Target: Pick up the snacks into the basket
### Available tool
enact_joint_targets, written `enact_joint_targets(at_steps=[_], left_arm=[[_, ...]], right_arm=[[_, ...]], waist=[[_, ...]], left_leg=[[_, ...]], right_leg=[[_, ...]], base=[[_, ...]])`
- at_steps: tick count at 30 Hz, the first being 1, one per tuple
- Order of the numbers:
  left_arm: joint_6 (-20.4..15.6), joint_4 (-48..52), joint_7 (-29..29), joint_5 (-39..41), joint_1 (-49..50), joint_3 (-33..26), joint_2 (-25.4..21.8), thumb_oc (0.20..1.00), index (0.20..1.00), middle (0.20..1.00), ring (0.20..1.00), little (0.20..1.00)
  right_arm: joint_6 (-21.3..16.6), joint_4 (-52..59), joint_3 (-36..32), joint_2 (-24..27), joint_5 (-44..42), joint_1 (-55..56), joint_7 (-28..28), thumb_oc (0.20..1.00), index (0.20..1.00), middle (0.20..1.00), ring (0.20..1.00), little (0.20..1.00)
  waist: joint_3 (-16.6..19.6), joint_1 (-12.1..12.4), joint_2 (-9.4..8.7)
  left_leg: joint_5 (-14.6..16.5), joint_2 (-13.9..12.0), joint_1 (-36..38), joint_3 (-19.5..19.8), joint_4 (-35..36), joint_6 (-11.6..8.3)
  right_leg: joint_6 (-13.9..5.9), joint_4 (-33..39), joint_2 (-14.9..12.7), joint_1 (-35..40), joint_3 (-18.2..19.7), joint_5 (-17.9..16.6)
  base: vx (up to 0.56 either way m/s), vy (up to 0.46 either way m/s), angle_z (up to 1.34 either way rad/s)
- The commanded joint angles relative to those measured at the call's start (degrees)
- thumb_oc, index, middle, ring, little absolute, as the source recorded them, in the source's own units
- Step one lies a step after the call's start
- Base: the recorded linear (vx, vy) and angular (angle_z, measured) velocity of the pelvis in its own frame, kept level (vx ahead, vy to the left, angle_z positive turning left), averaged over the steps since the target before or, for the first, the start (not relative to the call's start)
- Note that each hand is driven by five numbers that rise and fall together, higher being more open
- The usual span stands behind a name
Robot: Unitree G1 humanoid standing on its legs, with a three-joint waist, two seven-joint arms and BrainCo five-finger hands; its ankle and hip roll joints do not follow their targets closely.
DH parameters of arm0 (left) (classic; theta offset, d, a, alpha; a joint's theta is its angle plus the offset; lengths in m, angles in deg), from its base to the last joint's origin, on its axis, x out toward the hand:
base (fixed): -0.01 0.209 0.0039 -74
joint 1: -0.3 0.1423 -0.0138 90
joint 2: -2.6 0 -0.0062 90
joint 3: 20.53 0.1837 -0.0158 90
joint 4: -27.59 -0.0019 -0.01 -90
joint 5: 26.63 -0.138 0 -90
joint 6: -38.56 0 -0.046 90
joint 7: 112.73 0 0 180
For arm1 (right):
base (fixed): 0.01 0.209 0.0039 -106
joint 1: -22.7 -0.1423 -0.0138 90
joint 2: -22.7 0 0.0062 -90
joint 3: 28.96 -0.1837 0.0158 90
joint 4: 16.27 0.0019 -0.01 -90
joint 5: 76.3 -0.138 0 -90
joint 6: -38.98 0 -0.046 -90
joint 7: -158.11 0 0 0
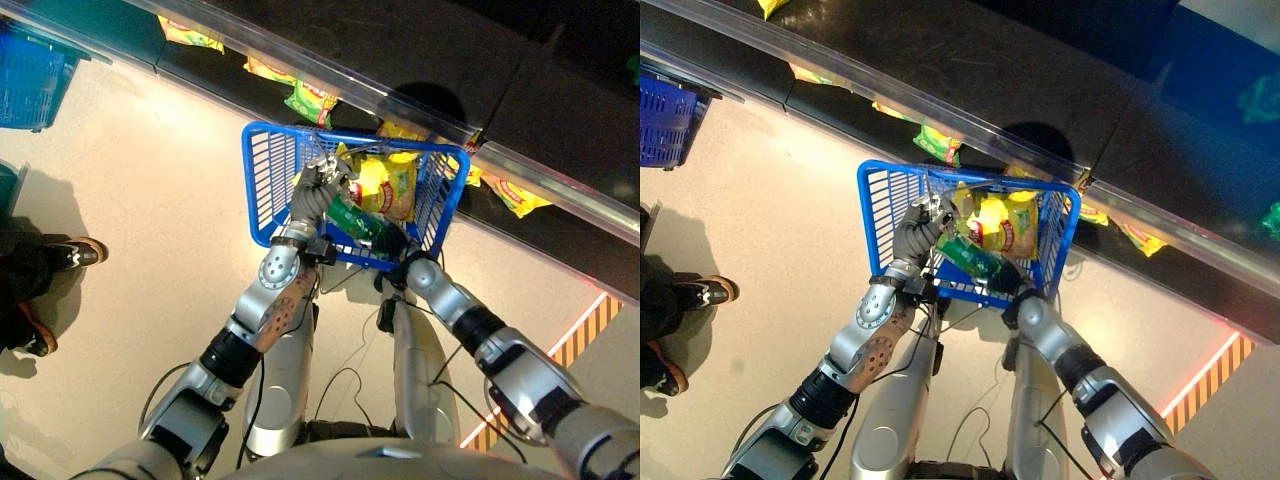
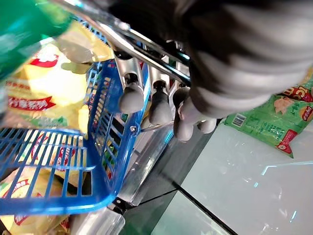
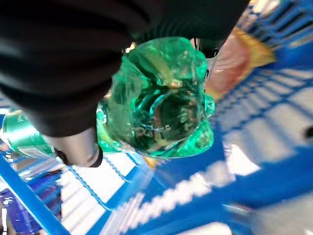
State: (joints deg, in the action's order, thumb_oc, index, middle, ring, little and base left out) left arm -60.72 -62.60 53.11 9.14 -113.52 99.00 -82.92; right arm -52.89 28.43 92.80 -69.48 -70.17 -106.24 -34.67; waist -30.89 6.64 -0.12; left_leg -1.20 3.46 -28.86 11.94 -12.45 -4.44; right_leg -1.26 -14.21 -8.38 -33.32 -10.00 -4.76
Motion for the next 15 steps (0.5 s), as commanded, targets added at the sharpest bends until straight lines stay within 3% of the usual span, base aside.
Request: enact_joint_targets(at_steps=[1,4,5,15], left_arm=[[-6.51,10.26,1.80,2.83,-7.39,3.71,5.32,0.200,0.200,0.200,0.200,0.200],[-6.19,11.06,2.02,3.31,-8.27,4.83,4.92,0.200,0.200,0.200,0.200,0.200],[-5.98,11.32,2.06,3.26,-8.43,4.99,4.78,0.200,0.200,0.200,0.200,0.200],[-5.26,9.33,1.42,1.15,-7.34,2.43,3.41,0.200,0.200,0.200,0.200,0.200]], right_arm=[[-2.73,1.06,-0.34,-1.36,-1.11,-9.65,-5.23,0.200,0.200,0.200,0.200,0.200],[-1.90,-2.56,-0.90,-1.12,-2.66,-14.79,-7.06,0.200,0.200,0.200,0.200,0.200],[-1.61,-4.52,-1.05,-1.36,-3.14,-16.16,-7.42,1.000,1.000,1.000,1.000,1.000],[-0.79,-3.00,-1.55,-0.23,-2.60,-12.80,-7.45,1.000,1.000,1.000,1.000,1.000]], waist=[[1.09,0.38,2.89],[1.09,0.92,3.32],[1.09,1.10,3.47],[1.09,0.46,2.92]], left_leg=[[1.36,3.53,-0.23,-2.34,0.78,3.28],[0.95,3.82,-0.51,-2.19,1.03,3.27],[0.94,3.88,-0.31,-2.14,1.25,3.24],[1.06,3.86,4.69,-1.84,2.91,3.23]], right_leg=[[-5.03,-2.78,0.75,-0.81,0.53,5.02],[-5.16,-2.66,0.58,-1.14,0.24,4.68],[-5.19,-2.58,0.53,-1.00,0.13,4.69],[-5.58,-0.55,0.11,4.39,-0.05,4.53]], base=[[0.00,0.000,0.00],[-0.01,-0.001,0.07],[0.00,-0.002,0.12],[0.01,0.006,0.02]])
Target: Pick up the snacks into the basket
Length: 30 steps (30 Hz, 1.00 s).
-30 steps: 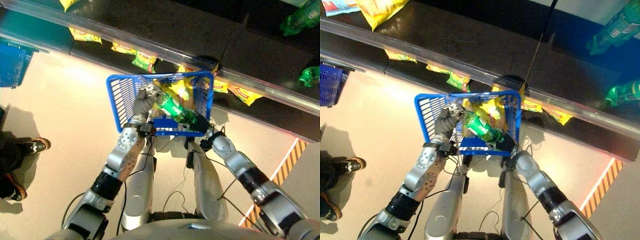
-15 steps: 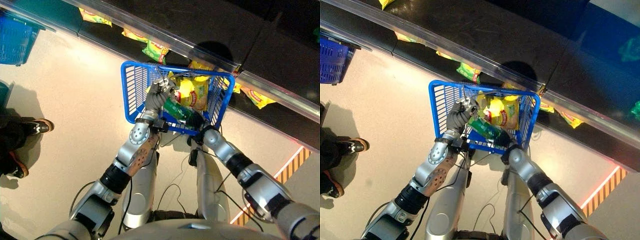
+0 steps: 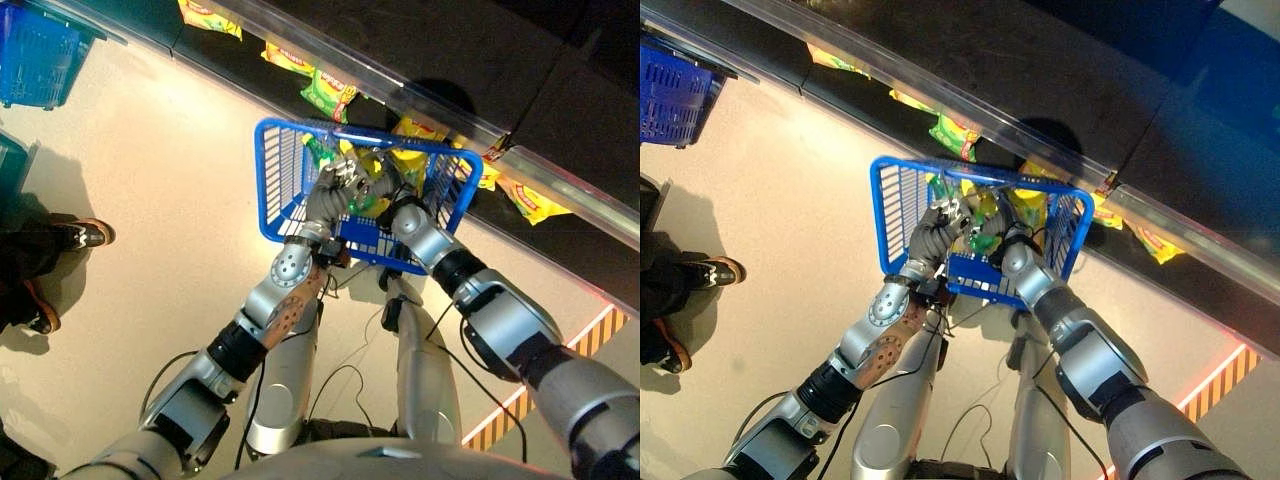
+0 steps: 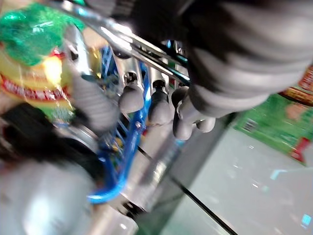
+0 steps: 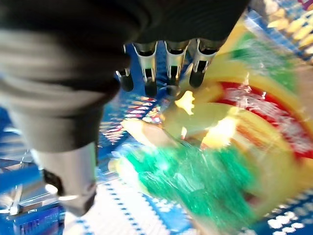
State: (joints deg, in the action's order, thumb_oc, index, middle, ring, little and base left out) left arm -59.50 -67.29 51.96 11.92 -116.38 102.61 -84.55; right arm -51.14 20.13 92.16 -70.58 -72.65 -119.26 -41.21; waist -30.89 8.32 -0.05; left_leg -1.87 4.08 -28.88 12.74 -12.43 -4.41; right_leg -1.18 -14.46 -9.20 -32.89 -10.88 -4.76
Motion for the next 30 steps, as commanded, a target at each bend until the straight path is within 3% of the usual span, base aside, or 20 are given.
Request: enact_joint_targets(at_steps=[1,4,6,7,9,10,12,15,18,20,23,27,30], left_arm=[[-6.25,12.43,2.76,-2.06,-1.83,-3.29,4.02,0.200,0.200,0.200,0.200,0.200],[-5.66,9.73,3.56,-3.67,3.98,-8.35,1.14,0.200,0.200,0.200,0.200,0.200],[-5.53,7.42,4.85,-4.24,10.78,-13.77,-0.86,0.200,0.200,0.200,0.200,0.200],[-5.52,7.46,4.85,-4.24,10.85,-13.75,-0.86,0.200,0.200,0.200,0.200,0.200],[-4.89,4.05,7.52,-5.05,20.88,-20.65,-2.29,0.200,0.200,0.200,0.200,0.200],[-4.89,4.06,7.52,-5.05,20.89,-20.65,-2.29,0.200,0.200,0.200,0.200,0.200],[-4.29,-0.20,9.90,-6.76,27.76,-25.58,-2.49,0.200,0.200,0.200,0.200,0.200],[-4.13,-4.54,10.00,-8.95,30.67,-28.38,-1.77,0.200,0.200,0.200,0.200,0.200],[-2.70,-20.21,9.53,-13.82,32.01,-30.75,-0.25,0.200,0.200,0.200,0.200,0.200],[-2.78,-20.33,9.54,-13.83,31.95,-30.74,-0.22,0.200,0.200,0.200,0.200,0.200],[-1.65,-36.44,7.66,-20.23,30.11,-31.61,1.18,0.200,0.200,0.200,0.200,0.200],[-0.49,-45.95,6.98,-21.96,29.26,-32.25,2.29,0.200,0.200,0.200,0.200,0.200],[2.24,-59.71,7.53,-26.98,28.11,-32.96,3.16,0.200,0.200,0.200,0.200,0.200]], right_arm=[[-2.64,8.91,-2.01,1.68,0.46,4.92,-0.46,1.000,1.000,1.000,1.000,1.000],[-3.38,16.89,-4.77,4.92,1.76,15.36,1.69,1.000,1.000,1.000,1.000,1.000],[-4.05,21.07,-7.99,9.55,4.60,24.67,4.14,1.000,1.000,1.000,1.000,1.000],[-4.00,21.17,-8.01,9.57,4.62,24.78,4.16,1.000,1.000,1.000,1.000,1.000],[-4.93,24.72,-13.36,14.62,9.37,38.66,7.63,1.000,1.000,1.000,1.000,1.000],[-4.92,24.73,-13.37,14.62,9.37,38.67,7.63,1.000,1.000,1.000,1.000,1.000],[-5.71,23.45,-17.37,16.62,12.17,48.52,10.19,1.000,1.000,1.000,1.000,1.000],[-6.01,21.18,-19.60,17.04,13.79,53.11,10.68,1.000,1.000,1.000,1.000,1.000],[-6.13,15.30,-20.39,16.89,14.82,56.66,11.46,1.000,1.000,1.000,1.000,1.000],[-6.14,15.30,-20.39,16.90,14.82,56.67,11.45,1.000,1.000,1.000,1.000,1.000],[-6.46,10.05,-21.32,15.19,11.90,57.62,11.73,1.000,1.000,1.000,1.000,1.000],[-5.99,3.67,-23.48,12.69,6.84,57.08,10.94,1.000,1.000,1.000,1.000,1.000],[-3.62,-11.13,-29.23,8.29,-2.06,55.03,9.26,1.000,1.000,1.000,1.000,1.000]], waist=[[1.10,-1.60,2.52],[1.55,-2.47,1.90],[3.69,-3.12,1.32],[3.86,-3.16,1.32],[7.73,-4.03,0.71],[7.78,-4.04,0.71],[12.05,-4.92,0.15],[14.67,-5.44,-0.22],[20.53,-6.63,-0.42],[20.48,-6.58,-0.40],[23.14,-7.31,-0.63],[24.63,-7.73,-0.65],[26.41,-8.55,-0.48]], left_leg=[[1.79,2.93,6.86,-2.90,3.66,3.17],[1.96,2.56,10.73,-3.09,4.87,3.04],[2.41,2.19,12.83,-3.29,5.62,2.84],[2.19,2.23,12.70,-3.25,5.75,2.86],[2.33,1.68,16.18,-3.60,7.41,2.70],[2.31,1.68,16.15,-3.59,7.43,2.70],[2.13,1.14,19.70,-3.81,9.76,2.65],[1.70,0.66,22.10,-4.23,11.83,2.52],[1.00,-0.57,26.01,-5.97,15.16,2.15],[0.97,-0.61,26.16,-6.02,15.28,2.14],[0.97,-1.19,28.35,-7.57,16.13,2.03],[1.29,-1.47,29.50,-8.50,16.14,2.08],[2.07,-1.76,30.93,-9.74,15.99,2.28]], right_leg=[[-5.87,0.57,0.88,6.15,1.10,4.37],[-6.17,2.54,0.90,10.54,1.56,4.28],[-6.39,4.17,1.05,13.55,1.55,4.39],[-6.42,4.39,1.02,13.48,1.50,4.17],[-6.77,7.37,1.32,17.96,1.10,4.24],[-6.77,7.39,1.32,17.94,1.09,4.22],[-7.12,10.28,1.75,21.82,1.13,4.33],[-7.37,12.42,2.30,24.36,1.34,4.04],[-7.70,16.35,3.25,28.00,2.37,3.10],[-7.69,16.45,3.28,28.13,2.41,3.06],[-7.70,18.00,3.83,30.29,3.59,2.61],[-7.52,18.29,4.21,31.24,4.68,2.56],[-7.23,18.14,4.69,32.22,5.97,2.77]], base=[[0.04,0.028,0.01],[0.09,0.020,-0.04],[0.11,0.001,-0.08],[0.17,-0.007,-0.07],[0.17,-0.015,-0.11],[0.19,-0.030,-0.13],[0.19,-0.038,-0.07],[0.12,-0.046,-0.08],[0.13,-0.038,-0.17],[0.06,-0.021,-0.17],[0.07,-0.046,-0.13],[0.04,-0.035,-0.10],[0.05,-0.025,-0.16]])
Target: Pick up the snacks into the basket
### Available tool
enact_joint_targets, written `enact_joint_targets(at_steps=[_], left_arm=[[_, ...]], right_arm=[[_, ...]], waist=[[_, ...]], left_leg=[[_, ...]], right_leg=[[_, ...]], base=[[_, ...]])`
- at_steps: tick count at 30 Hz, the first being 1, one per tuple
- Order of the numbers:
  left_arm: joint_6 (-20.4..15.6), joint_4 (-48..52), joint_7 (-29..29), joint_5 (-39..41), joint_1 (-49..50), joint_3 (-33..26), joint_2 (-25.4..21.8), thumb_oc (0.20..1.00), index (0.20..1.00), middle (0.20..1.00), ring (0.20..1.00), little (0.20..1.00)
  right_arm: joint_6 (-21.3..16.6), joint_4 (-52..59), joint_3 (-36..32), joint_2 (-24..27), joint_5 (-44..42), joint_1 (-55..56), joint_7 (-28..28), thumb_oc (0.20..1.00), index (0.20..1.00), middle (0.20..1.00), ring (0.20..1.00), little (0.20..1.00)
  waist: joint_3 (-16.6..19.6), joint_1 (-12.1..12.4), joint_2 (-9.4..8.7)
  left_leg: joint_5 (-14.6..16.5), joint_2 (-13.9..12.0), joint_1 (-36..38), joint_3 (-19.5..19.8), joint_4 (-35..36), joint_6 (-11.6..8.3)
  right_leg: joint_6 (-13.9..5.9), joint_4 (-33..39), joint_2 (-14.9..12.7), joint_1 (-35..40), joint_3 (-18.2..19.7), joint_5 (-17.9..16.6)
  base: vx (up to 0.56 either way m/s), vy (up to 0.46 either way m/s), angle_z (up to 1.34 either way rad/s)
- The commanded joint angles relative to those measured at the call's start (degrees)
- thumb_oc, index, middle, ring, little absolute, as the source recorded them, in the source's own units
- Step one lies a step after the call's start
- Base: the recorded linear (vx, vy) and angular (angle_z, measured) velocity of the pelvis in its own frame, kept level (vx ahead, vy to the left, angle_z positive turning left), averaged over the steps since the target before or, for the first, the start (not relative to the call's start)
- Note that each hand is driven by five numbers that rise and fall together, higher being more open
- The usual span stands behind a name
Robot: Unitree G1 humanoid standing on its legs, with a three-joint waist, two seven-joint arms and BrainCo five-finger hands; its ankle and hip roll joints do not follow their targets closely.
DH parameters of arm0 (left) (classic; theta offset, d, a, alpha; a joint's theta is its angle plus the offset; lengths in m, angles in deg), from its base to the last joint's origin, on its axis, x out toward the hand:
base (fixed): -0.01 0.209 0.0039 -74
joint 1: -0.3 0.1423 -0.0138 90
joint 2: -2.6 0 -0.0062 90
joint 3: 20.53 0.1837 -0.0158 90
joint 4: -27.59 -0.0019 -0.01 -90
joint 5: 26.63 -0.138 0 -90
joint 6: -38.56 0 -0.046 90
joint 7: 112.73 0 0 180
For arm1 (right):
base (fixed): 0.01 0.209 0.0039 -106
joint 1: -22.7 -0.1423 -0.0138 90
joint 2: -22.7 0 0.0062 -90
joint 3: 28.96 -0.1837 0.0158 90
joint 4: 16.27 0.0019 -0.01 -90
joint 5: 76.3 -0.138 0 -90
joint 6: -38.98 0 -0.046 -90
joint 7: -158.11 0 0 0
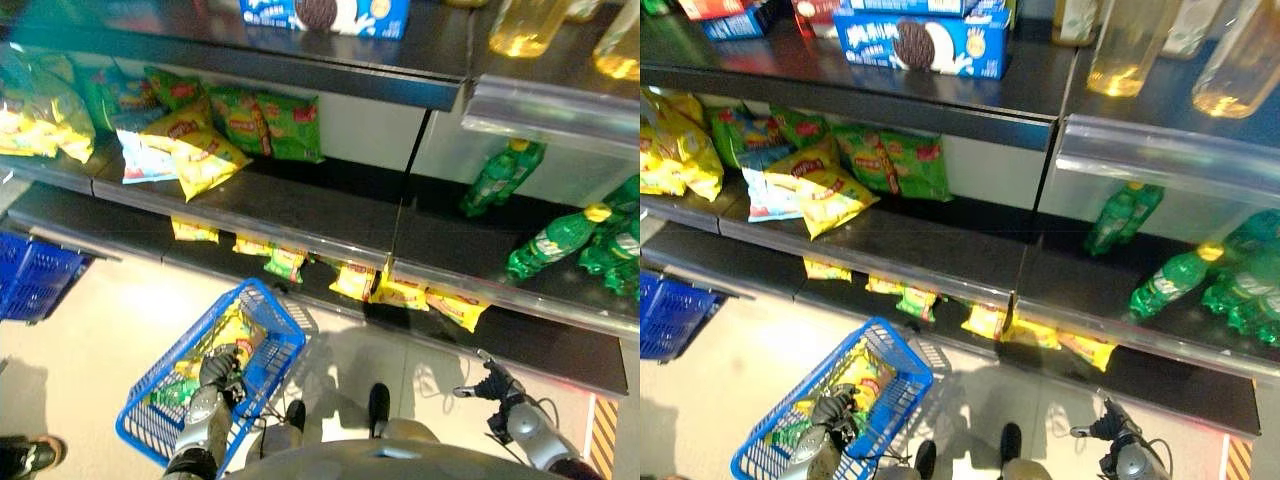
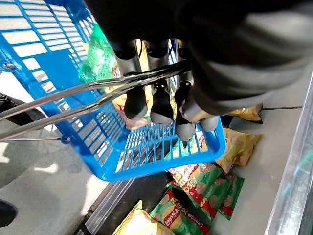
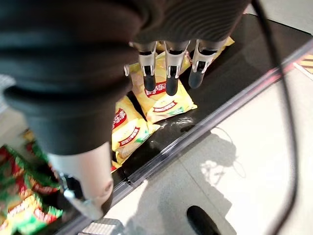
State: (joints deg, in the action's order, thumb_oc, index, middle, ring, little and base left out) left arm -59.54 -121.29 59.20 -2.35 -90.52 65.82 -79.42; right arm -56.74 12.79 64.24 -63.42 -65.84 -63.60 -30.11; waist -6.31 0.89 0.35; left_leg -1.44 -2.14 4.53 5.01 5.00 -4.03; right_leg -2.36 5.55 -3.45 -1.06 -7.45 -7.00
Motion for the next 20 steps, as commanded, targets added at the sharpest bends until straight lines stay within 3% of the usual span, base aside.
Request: enact_joint_targets(at_steps=[1,7,11,20], left_arm=[[2.62,-7.93,0.30,-13.21,2.17,3.35,-1.70,0.200,0.200,0.200,0.200,0.200],[3.32,-12.97,1.22,-16.37,2.51,4.80,-1.68,0.200,0.200,0.200,0.200,0.200],[3.50,-13.26,0.80,-20.46,2.62,7.17,-2.06,0.200,0.200,0.200,0.200,0.200],[2.56,-10.75,0.57,-20.55,2.42,8.62,-2.21,0.200,0.200,0.200,0.200,0.200]], right_arm=[[2.44,-6.26,-2.96,0.24,-11.00,-0.99,-2.01,1.000,1.000,1.000,1.000,1.000],[6.09,-18.58,-4.54,-1.04,-11.34,-3.81,-2.27,1.000,1.000,1.000,1.000,1.000],[5.90,-17.08,-3.02,-1.74,-10.33,-5.06,-2.94,1.000,1.000,1.000,1.000,1.000],[5.71,-14.75,-0.10,-1.93,-7.89,-6.50,-3.69,1.000,1.000,1.000,1.000,1.000]], waist=[[2.32,-1.30,-0.70],[4.57,-1.42,-0.47],[4.82,-1.69,-0.46],[4.66,-1.63,-0.28]], left_leg=[[1.88,4.35,-1.98,-2.30,-1.45,1.96],[2.56,3.65,-0.05,-2.79,-1.16,1.95],[2.32,3.46,0.09,-2.71,-0.83,1.85],[2.51,3.59,0.25,-3.37,-1.30,1.87]], right_leg=[[-5.98,-1.84,-0.92,0.76,2.82,5.12],[-5.57,-1.36,-0.37,2.96,3.02,5.87],[-5.55,-1.08,-0.35,3.22,2.88,5.91],[-5.53,-0.99,-0.16,3.69,3.02,6.05]], base=[[0.06,-0.013,-0.31],[0.05,-0.019,-0.23],[0.01,-0.007,-0.03],[-0.01,-0.003,0.00]])
